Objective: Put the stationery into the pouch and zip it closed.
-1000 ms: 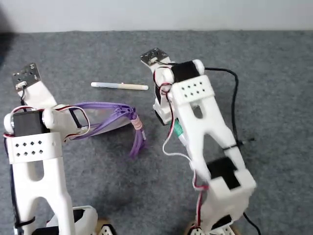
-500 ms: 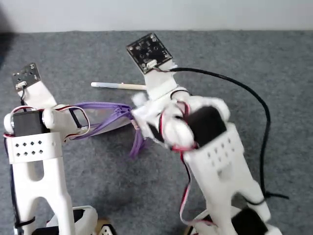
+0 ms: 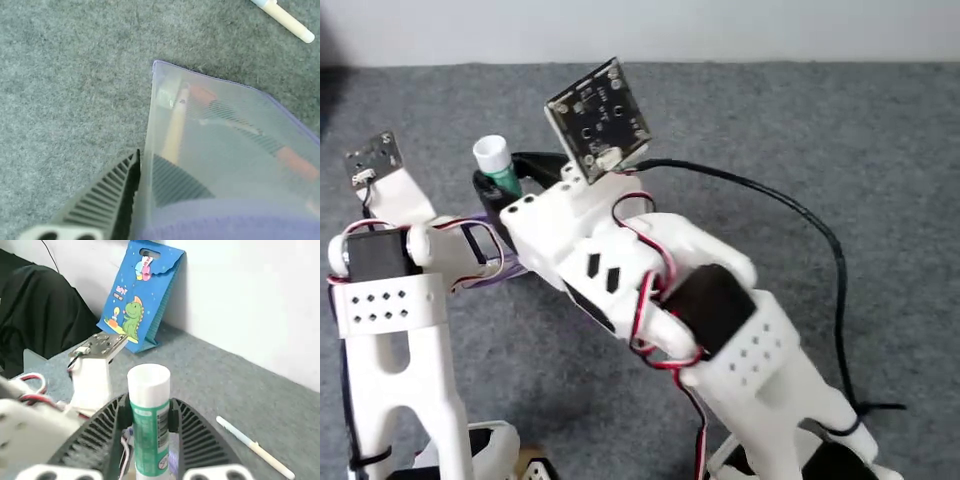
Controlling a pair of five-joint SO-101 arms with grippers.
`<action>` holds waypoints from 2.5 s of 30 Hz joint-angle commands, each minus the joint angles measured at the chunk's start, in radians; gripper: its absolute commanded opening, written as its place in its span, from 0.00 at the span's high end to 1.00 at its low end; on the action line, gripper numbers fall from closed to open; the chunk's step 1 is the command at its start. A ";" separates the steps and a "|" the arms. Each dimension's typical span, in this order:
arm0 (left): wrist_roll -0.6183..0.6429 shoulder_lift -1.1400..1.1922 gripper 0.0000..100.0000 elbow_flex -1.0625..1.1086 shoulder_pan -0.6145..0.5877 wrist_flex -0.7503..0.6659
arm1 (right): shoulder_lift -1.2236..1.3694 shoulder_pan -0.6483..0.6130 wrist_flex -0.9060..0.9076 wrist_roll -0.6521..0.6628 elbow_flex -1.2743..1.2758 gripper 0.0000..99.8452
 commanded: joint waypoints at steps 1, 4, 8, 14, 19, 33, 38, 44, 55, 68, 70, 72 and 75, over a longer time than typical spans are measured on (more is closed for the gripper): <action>0.009 0.018 0.99 0.054 0.008 0.003 | -0.041 -0.010 -0.157 0.006 0.126 0.99; 0.009 0.018 0.99 0.051 0.006 0.003 | -0.042 -0.005 -0.251 0.083 0.245 0.99; 0.009 0.018 0.99 0.050 0.006 0.003 | -0.105 0.001 -0.288 0.167 0.376 0.99; 0.009 0.018 0.99 0.050 0.006 -0.002 | -0.213 0.015 -0.268 0.212 0.502 0.87; 0.009 0.018 0.99 0.050 0.006 -0.002 | -0.246 0.022 -0.168 0.206 0.448 0.75; 0.009 0.018 0.99 0.050 0.006 0.005 | 0.038 0.277 0.027 0.140 0.106 0.95; 0.009 0.018 0.99 0.050 0.006 0.005 | 0.226 0.317 0.163 0.140 -0.046 0.95; 0.009 0.018 0.99 0.050 0.006 0.005 | 0.487 0.367 0.259 0.149 -0.222 0.95; 0.009 0.018 0.99 0.050 0.006 0.003 | 0.849 0.404 0.269 0.407 -0.423 0.87; 0.009 0.018 0.99 0.050 0.008 0.000 | 1.257 0.417 0.166 0.651 -0.729 0.71; 0.009 0.018 0.99 0.050 0.008 -0.002 | 1.320 0.415 0.147 0.683 -0.786 0.71; 0.009 0.018 0.99 0.050 0.008 -0.002 | 1.383 0.415 0.140 0.713 -0.848 0.71; 0.009 0.018 0.99 0.050 0.008 -0.002 | 1.488 0.415 0.140 0.749 -0.956 0.71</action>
